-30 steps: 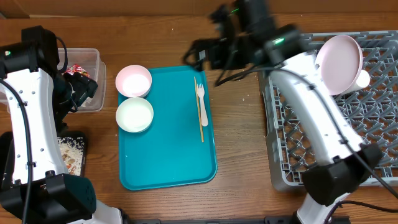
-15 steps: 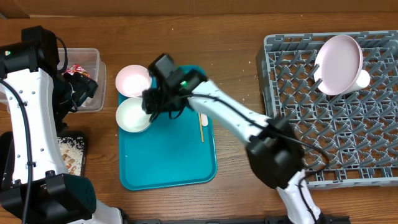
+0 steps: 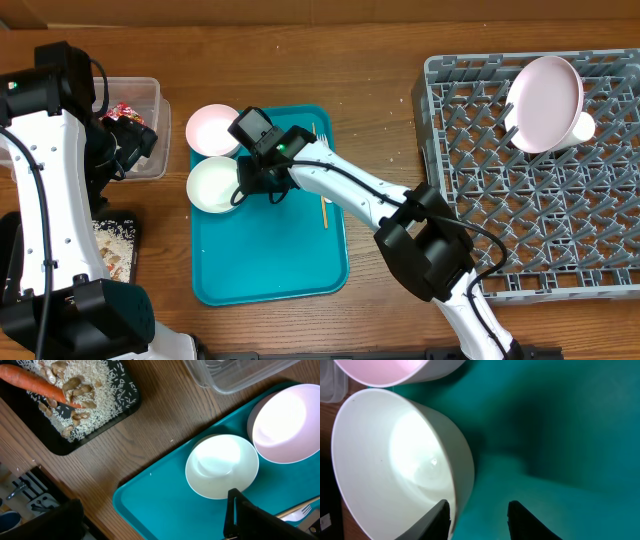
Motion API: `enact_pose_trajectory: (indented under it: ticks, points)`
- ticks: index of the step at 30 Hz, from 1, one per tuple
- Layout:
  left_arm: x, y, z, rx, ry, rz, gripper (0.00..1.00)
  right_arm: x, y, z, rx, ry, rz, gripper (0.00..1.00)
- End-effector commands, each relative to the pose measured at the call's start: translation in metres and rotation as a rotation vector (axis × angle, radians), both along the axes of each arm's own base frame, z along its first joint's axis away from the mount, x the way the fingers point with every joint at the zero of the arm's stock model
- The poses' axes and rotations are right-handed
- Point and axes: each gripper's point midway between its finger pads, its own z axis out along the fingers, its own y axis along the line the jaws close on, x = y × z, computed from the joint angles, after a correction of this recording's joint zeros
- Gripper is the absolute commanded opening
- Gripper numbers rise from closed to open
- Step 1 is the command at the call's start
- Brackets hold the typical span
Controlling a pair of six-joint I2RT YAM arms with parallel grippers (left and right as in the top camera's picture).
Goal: Sort waste into correct bins and load items into the dishwasher
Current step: 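Reach the right gripper to the pale green bowl and grasp it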
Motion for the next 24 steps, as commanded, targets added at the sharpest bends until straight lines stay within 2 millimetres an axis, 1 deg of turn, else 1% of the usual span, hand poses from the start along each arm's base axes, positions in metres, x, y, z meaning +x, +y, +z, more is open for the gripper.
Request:
enact_pose_trajectory:
  ticks: [1, 2, 4, 6, 8, 9, 12, 14, 15, 16, 17, 18, 19, 20, 21, 22, 23, 24]
  points:
    - [0.001, 0.000, -0.002, 0.006, 0.008, -0.003, 1.00, -0.005, 0.006, -0.003, -0.003, -0.003, -0.010, 0.37]
    - [0.001, 0.000, -0.002, 0.006, 0.008, -0.003, 1.00, -0.005, 0.006, -0.003, -0.007, -0.004, -0.012, 0.34]
    - [0.001, 0.000, -0.002, 0.006, 0.008, -0.003, 1.00, -0.003, -0.002, -0.007, -0.055, -0.020, -0.029, 0.29]
    - [0.001, 0.000, -0.002, 0.006, 0.008, -0.003, 1.00, 0.000, -0.019, -0.011, -0.112, -0.013, -0.058, 0.18]
    - [0.001, 0.000, -0.002, 0.006, 0.008, -0.003, 1.00, 0.009, -0.042, -0.012, -0.154, 0.018, -0.117, 0.04]
    - [0.001, 0.000, -0.002, 0.006, 0.008, -0.003, 1.00, 0.013, -0.051, -0.012, -0.168, 0.030, -0.134, 0.04]
    - [0.001, 0.000, -0.002, 0.006, 0.008, -0.003, 1.00, 0.030, -0.091, -0.002, -0.233, 0.068, -0.209, 0.04]
    - [0.001, 0.000, -0.002, 0.006, 0.008, -0.003, 1.00, 0.039, -0.121, 0.012, -0.299, 0.058, -0.262, 0.04]
    - [0.001, 0.000, -0.002, 0.006, 0.008, -0.003, 1.00, 0.043, -0.130, 0.020, -0.313, 0.053, -0.279, 0.04]
    - [0.001, 0.000, -0.002, 0.006, 0.008, -0.003, 1.00, 0.047, -0.143, 0.038, -0.305, 0.051, -0.300, 0.08]
    - [0.001, 0.000, -0.002, 0.006, 0.008, -0.003, 1.00, 0.047, -0.145, 0.044, -0.294, 0.049, -0.298, 0.13]
    - [0.001, 0.000, -0.002, 0.006, 0.008, -0.003, 1.00, 0.047, -0.143, 0.052, -0.272, 0.043, -0.270, 0.22]
    - [0.001, 0.000, -0.002, 0.006, 0.008, -0.003, 1.00, 0.045, -0.140, 0.062, -0.248, 0.029, -0.223, 0.36]
    - [0.001, 0.000, -0.002, 0.006, 0.008, -0.003, 1.00, 0.044, -0.140, 0.065, -0.245, 0.021, -0.212, 0.49]
    - [0.001, 0.000, -0.002, 0.006, 0.008, -0.003, 1.00, 0.044, -0.140, 0.068, -0.245, 0.013, -0.197, 0.68]
    - [0.001, 0.000, -0.002, 0.006, 0.008, -0.003, 1.00, 0.042, -0.140, 0.069, -0.247, 0.012, -0.188, 0.73]
    - [0.001, 0.000, -0.002, 0.006, 0.008, -0.003, 1.00, 0.038, -0.135, 0.070, -0.231, 0.020, -0.151, 0.76]
    - [0.001, 0.000, -0.002, 0.006, 0.008, -0.003, 1.00, 0.036, -0.130, 0.071, -0.216, 0.024, -0.123, 0.76]
